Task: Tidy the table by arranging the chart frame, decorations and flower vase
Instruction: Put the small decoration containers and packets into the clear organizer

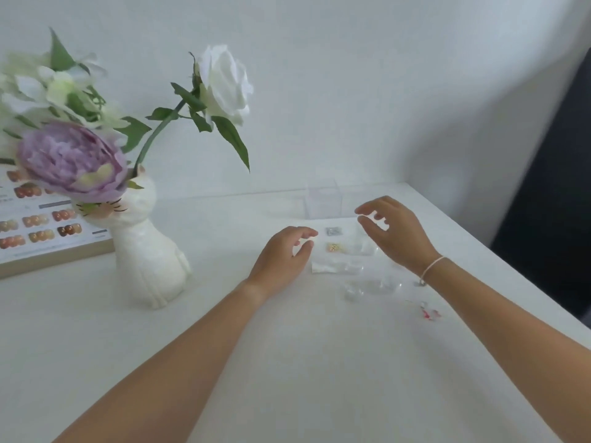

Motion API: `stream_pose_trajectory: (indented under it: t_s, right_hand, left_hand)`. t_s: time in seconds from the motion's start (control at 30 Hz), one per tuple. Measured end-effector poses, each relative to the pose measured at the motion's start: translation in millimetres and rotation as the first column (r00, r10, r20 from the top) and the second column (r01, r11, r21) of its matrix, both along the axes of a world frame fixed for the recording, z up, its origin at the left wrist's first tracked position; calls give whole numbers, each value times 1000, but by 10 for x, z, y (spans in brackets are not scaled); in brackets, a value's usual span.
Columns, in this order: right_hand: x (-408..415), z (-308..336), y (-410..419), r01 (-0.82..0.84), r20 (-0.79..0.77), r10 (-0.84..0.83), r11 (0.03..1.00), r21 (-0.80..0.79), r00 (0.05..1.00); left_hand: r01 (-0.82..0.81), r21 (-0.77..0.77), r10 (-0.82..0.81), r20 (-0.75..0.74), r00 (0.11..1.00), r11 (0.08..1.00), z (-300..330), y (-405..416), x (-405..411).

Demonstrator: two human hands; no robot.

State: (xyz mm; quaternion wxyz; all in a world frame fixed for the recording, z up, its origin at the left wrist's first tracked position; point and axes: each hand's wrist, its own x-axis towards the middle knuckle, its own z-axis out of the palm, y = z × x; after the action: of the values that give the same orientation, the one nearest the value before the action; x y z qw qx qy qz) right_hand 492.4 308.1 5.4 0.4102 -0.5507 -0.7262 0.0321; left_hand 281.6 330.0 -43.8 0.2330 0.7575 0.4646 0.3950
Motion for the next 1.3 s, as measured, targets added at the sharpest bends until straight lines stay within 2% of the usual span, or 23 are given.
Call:
stream_pose_trajectory:
  t_s: [0.2,0.37,0.43,0.6,0.77,1.03,1.17,1.3]
  right_hand:
    - [-78,-10,620,-32,135,72,960,-278,988]
    - [-151,-74,814,67,351,119,877,-475,929]
    - [-171,-81,821,98,380,120,856,-508,917]
    - [-227,-52,785,135,451,113,866,-481,885]
    - [-288,-63,753,168,505,72,895,-414,860]
    - [-338,-65,720,163,344,20,853,-495,939]
    - [-357,-61,731,139,297,14,862,-488,955]
    - [-337,-14,771,305,459,-79,843,-444,885]
  left_hand:
    - [-111,-11,110,-65,992,994,-15,380,-4]
    - [-91,-30,84,-202,976,995,-36,442,-8]
    - [-77,-24,70,-233,970,997,-13,427,-13]
    - [-55,21,59,-328,943,998,14,375,-7]
    - [-51,67,70,-328,942,996,5,344,0]
    - [-86,3,84,-229,970,996,17,327,13]
    - [-83,8,83,-237,968,996,6,347,10]
    - [-60,17,62,-247,967,998,-4,378,-12]
